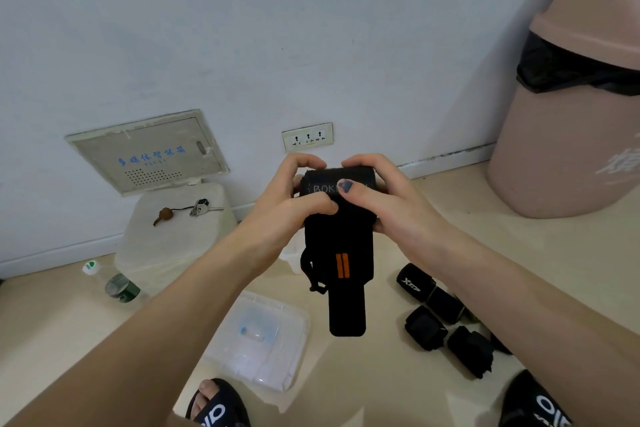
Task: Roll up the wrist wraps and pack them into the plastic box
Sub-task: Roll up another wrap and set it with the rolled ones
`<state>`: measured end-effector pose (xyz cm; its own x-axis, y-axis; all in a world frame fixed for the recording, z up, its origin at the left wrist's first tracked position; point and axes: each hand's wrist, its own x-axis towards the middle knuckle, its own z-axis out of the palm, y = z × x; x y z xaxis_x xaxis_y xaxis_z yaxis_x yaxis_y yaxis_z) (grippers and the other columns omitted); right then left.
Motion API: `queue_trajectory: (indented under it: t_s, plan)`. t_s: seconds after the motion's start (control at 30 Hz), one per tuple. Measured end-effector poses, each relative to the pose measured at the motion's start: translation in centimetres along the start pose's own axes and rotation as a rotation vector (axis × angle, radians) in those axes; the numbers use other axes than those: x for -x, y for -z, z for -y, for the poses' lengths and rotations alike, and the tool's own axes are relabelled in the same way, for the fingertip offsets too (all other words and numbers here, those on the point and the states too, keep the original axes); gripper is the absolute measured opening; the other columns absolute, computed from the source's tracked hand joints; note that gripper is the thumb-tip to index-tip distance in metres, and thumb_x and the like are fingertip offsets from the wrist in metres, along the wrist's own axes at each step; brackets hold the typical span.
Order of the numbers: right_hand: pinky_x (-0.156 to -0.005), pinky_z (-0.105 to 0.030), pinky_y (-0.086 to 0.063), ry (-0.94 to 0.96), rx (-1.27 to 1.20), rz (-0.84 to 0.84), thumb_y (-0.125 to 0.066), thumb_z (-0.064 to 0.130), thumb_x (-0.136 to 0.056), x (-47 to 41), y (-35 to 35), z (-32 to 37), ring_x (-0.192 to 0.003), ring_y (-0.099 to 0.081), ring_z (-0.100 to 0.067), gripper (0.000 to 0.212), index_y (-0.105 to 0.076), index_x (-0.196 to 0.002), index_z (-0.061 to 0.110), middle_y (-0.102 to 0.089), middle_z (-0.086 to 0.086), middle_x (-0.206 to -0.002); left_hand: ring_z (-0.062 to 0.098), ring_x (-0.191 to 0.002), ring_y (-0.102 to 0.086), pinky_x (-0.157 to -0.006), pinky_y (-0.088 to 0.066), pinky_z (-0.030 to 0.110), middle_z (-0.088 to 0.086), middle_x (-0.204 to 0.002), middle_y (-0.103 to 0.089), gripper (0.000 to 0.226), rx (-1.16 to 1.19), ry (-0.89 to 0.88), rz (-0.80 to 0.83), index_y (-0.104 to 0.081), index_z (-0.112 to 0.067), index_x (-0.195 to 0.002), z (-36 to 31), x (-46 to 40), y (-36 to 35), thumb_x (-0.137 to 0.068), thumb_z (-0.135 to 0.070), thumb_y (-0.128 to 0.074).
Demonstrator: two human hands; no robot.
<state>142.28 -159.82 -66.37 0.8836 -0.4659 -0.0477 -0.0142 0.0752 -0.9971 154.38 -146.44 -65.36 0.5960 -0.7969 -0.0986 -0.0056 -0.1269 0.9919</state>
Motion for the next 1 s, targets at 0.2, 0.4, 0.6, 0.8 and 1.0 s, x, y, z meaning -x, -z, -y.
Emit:
queue_trajectory:
  t_s: [0.2, 0.4, 0.6, 0.8, 1.0]
  plan:
    - [-0.087, -0.033, -0.061, 0.121, 0.081, -0.022, -0.072, 0.017, -0.094, 0.4, 0.3, 0.0, -0.100, -0.070, -0.025, 0.029, -0.064, -0.119, 0.030, -0.070, -0.007, -0.111, 0.020, -0.096, -0.067, -0.096, -0.057, 0.047, 0.006, -0.115, -0.065, 0.058, 0.081, 0.143, 0.017, -0.051, -0.032, -0.132, 0.2, -0.1, -0.5, -0.076, -0.041, -0.061]
    - [-0.084, -0.031, -0.060, 0.169, 0.073, 0.047, -0.075, 0.012, -0.092, 0.6, 0.5, -0.1, -0.101, -0.069, -0.020, 0.039, -0.063, -0.123, 0.034, -0.067, -0.005, -0.114, 0.026, -0.120, -0.068, -0.111, -0.047, 0.053, 0.004, -0.129, -0.071, 0.068, 0.061, 0.257, 0.078, -0.059, -0.029, -0.138, 0.7, -0.5, -0.1, -0.084, -0.071, -0.053]
    - [-0.090, -0.030, -0.058, 0.170, 0.062, 0.050, -0.080, 0.009, -0.086, 0.6, 0.5, -0.4, -0.111, -0.068, -0.015, 0.053, -0.061, -0.129, 0.034, -0.068, 0.005, -0.121, 0.031, -0.119, -0.068, -0.111, -0.046, 0.058, 0.008, -0.130, -0.070, 0.066, 0.062, 0.236, 0.034, -0.056, -0.023, -0.137, 0.1, -0.1, -0.2, -0.082, -0.060, -0.061]
    - [-0.094, -0.038, -0.058, 0.211, 0.128, 0.037, -0.084, 0.007, -0.080, 0.6, 0.2, -0.9, -0.112, -0.065, -0.015, 0.055, -0.063, -0.123, 0.035, -0.067, 0.011, -0.118, 0.024, -0.117, -0.070, -0.104, -0.051, 0.046, 0.001, -0.124, -0.074, 0.060, -0.007, 0.316, 0.129, -0.065, -0.032, -0.133, -0.1, 0.2, 0.0, -0.098, -0.071, -0.037]
    - [-0.092, -0.043, -0.060, 0.254, 0.149, 0.016, -0.080, 0.013, -0.073, 0.6, 0.2, -0.7, -0.111, -0.064, -0.017, 0.054, -0.063, -0.119, 0.034, -0.065, 0.011, -0.119, 0.025, -0.120, -0.068, -0.105, -0.052, 0.051, 0.003, -0.128, -0.072, 0.061, 0.013, 0.361, 0.172, -0.068, -0.035, -0.129, -0.2, 0.4, 0.1, -0.096, -0.075, -0.036]
